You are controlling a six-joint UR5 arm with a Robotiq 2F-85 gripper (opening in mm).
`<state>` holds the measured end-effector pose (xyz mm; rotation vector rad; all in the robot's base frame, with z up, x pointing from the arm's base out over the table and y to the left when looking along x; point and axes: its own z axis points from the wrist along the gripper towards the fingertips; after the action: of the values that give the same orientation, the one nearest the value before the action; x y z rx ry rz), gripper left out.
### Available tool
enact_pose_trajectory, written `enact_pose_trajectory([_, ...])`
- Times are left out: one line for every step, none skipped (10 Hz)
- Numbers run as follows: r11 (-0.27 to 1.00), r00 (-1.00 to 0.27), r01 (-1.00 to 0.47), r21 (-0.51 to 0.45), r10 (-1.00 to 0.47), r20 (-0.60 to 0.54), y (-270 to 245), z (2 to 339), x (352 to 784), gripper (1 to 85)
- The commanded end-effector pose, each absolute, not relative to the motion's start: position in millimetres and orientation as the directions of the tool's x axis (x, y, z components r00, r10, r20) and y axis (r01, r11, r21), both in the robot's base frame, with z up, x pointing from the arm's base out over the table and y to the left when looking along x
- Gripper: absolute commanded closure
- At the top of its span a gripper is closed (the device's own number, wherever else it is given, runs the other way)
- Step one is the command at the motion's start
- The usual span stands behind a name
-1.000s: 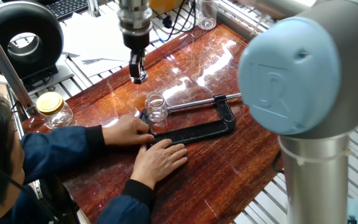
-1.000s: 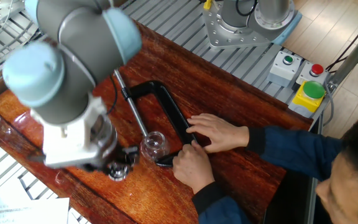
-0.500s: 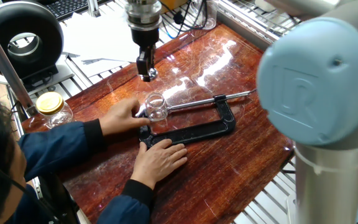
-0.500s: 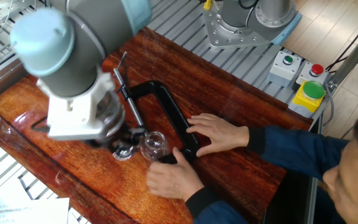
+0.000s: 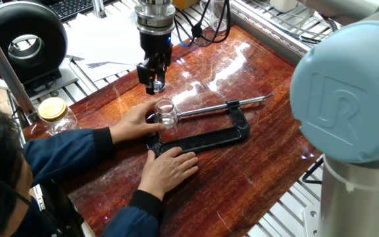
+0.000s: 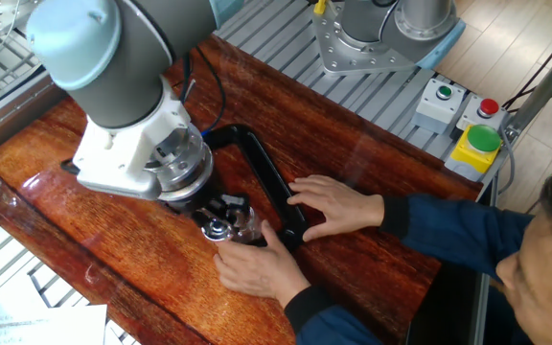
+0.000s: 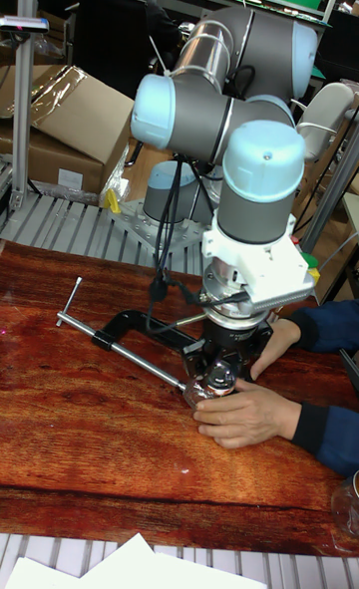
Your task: Screw the lid onto the jar
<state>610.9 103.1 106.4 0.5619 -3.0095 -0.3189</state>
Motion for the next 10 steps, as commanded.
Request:
enact_pose_trajectory([0.928,-0.937,-0.349,0.133,-0.348,-0.03,88,105,629,84.3])
enact_pose_trajectory([0.925,-0.93,-0.366,0.104,-0.361,-0.071,85,105,642,84.3])
enact_pose_trajectory([0.933,-0.939,-0.343,0.104,-0.337,-0.073,85,105,643,84.3])
enact_pose_trajectory([0.933,-0.934,-0.355,0.059,-0.352,-0.058,73,104,643,84.3])
enact_pose_trajectory([0.925,-0.925,-0.379,0.021,-0.379,-0.031,61,103,640,84.3])
enact_pose_trajectory([0.921,-0.922,-0.386,0.044,-0.384,-0.046,68,103,641,84.3])
enact_pose_trajectory([0.917,-0.917,-0.397,0.038,-0.395,-0.062,69,104,645,84.3])
enact_pose_trajectory([0.917,-0.917,-0.396,0.039,-0.393,-0.071,70,104,647,84.3])
enact_pose_trajectory([0.922,-0.922,-0.383,0.056,-0.378,-0.081,75,104,648,84.3])
enact_pose_trajectory([0.922,-0.922,-0.383,0.055,-0.379,-0.079,74,104,648,84.3])
